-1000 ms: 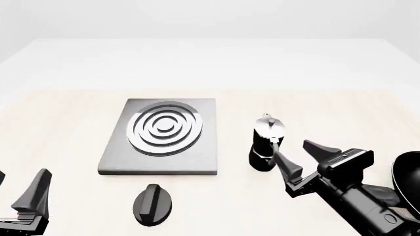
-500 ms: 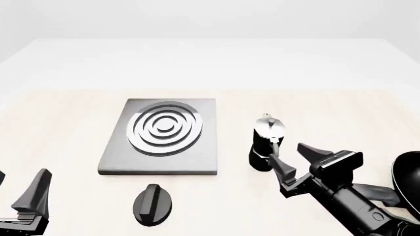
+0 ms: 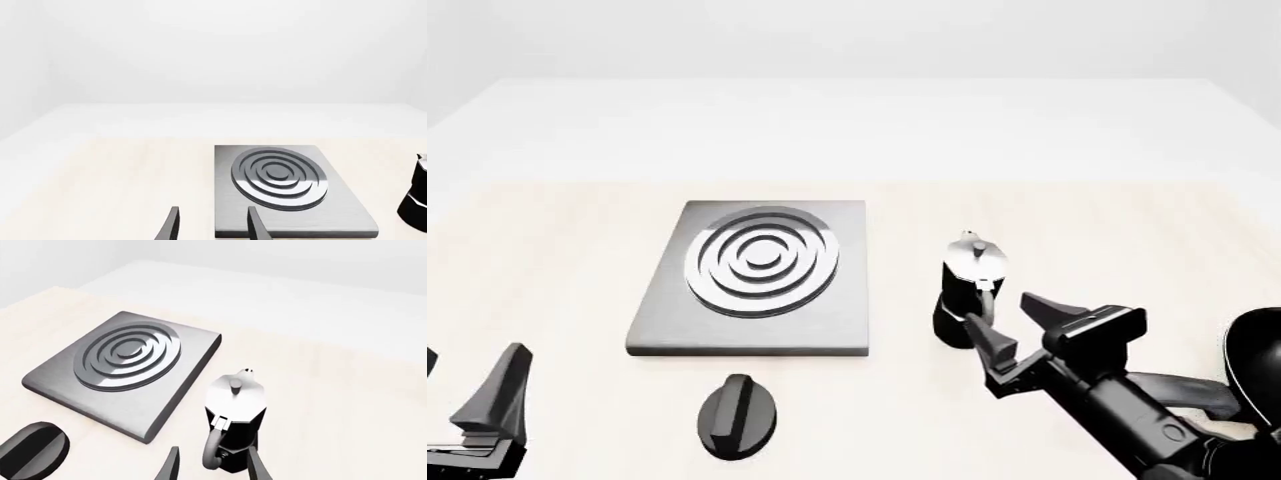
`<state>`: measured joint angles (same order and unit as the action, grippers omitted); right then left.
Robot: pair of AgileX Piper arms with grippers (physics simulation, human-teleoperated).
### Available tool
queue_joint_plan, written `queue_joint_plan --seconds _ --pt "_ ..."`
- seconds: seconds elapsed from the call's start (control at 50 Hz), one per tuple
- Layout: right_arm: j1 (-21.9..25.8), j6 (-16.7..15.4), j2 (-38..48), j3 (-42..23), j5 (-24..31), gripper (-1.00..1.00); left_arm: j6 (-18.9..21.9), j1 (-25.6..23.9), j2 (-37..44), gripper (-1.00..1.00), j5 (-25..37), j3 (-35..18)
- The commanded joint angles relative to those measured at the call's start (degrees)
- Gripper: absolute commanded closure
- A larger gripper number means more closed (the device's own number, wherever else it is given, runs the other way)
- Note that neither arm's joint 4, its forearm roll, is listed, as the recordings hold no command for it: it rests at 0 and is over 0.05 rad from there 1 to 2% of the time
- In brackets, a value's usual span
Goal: Put the moka pot on the stove.
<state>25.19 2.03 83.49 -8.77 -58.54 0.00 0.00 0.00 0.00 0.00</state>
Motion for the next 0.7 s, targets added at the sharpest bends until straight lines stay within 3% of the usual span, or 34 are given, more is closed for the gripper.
queue_joint_plan --seconds 0.02,0.7 --pt "0.3 0.4 2.8 -0.5 -2.0 -1.00 0.0 0.0 0.0 -1.00 0.0 0.0" --pt "0.7 1.6 10.0 -0.9 -7.3 -1.00 0.0 0.0 0.0 -1.00 0.0 0.0"
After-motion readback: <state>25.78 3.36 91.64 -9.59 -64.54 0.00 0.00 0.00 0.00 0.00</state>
